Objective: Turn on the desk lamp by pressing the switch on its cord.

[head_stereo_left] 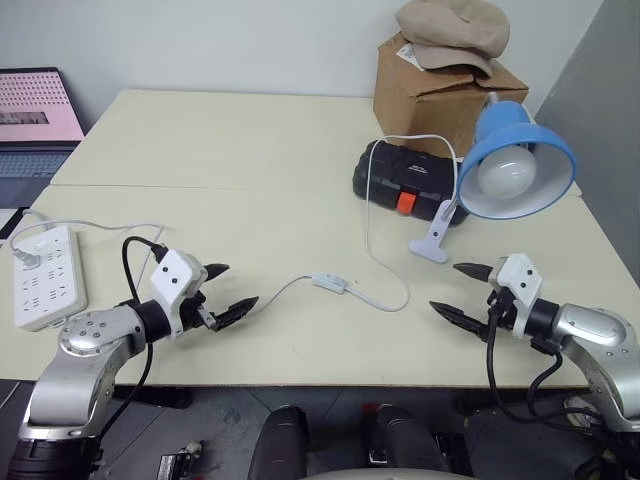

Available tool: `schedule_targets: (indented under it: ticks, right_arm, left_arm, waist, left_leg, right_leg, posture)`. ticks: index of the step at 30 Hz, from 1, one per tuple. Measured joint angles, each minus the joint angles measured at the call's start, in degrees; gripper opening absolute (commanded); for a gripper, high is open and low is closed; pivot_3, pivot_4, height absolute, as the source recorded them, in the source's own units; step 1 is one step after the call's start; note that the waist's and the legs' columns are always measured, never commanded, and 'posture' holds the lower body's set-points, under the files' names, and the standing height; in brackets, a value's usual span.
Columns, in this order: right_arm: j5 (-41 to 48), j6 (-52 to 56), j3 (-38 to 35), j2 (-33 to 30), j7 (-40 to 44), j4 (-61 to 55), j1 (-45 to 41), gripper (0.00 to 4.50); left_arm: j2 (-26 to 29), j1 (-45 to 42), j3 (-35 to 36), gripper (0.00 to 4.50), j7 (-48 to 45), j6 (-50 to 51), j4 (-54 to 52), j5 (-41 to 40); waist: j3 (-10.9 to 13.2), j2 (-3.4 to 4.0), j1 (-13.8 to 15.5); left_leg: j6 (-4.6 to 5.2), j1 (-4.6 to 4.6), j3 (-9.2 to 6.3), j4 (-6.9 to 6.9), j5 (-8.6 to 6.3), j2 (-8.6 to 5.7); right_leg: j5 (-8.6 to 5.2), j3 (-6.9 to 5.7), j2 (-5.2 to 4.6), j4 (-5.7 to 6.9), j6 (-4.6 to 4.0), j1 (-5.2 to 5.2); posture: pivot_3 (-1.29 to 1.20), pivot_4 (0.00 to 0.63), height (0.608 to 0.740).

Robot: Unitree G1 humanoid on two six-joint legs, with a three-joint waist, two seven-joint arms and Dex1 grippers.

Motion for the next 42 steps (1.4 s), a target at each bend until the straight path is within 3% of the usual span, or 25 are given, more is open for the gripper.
schedule_targets:
  ticks: [13, 25, 33, 42]
  right_arm:
    - [-0.09, -0.36, 0.82, 0.16, -0.06, 0.18, -1.61, 4.5]
    - [-0.01, 1.55, 1.47, 0.91, -1.32, -1.69, -1.09, 4.5]
    - [2.31, 7.47, 0.77, 3.53, -6.07, -9.07, 1.93, 4.5]
    - [8.46, 23.24, -0.26, 4.67, -13.63, -19.49, 5.05, 4.5]
  left_arm:
    - [0.03, 0.35, 0.02, 4.48, -0.15, 1.19, -0.92, -0.26]
    - [0.34, -5.0, -0.44, 4.48, -4.58, -3.15, 2.27, -2.19]
    - [-0.05, -13.86, -11.09, 4.48, -12.56, -6.49, 10.73, 0.57]
    - [-6.81, -31.62, -21.24, 4.48, -21.2, -13.46, 31.95, 6.53]
  waist:
    - [0.0, 0.0, 0.01]
    - [0.0, 0.0, 0.04]
    - [0.0, -0.01, 0.33]
    - [-0.01, -0.02, 0.47]
  left_leg:
    - [0.0, -0.01, -0.01, 0.0, 0.0, 0.0]
    - [0.0, -0.01, 0.01, -0.01, 0.0, 0.0]
    - [0.0, -0.03, 0.02, 0.01, 0.0, -0.02]
    - [0.01, -0.14, -0.03, 0.04, 0.01, -0.05]
  right_leg:
    - [0.0, 0.0, 0.0, 0.0, 0.0, 0.0]
    - [0.0, 0.0, 0.0, 0.0, 0.0, 0.0]
    - [0.01, 0.01, 0.0, 0.0, 0.01, 0.0]
    - [0.02, -0.03, 0.08, -0.01, 0.04, -0.03]
  posture:
    - [0.0, 0.15, 0.74]
    - [0.0, 0.15, 0.74]
    - [0.0, 0.15, 0.74]
    - [0.0, 0.15, 0.74]
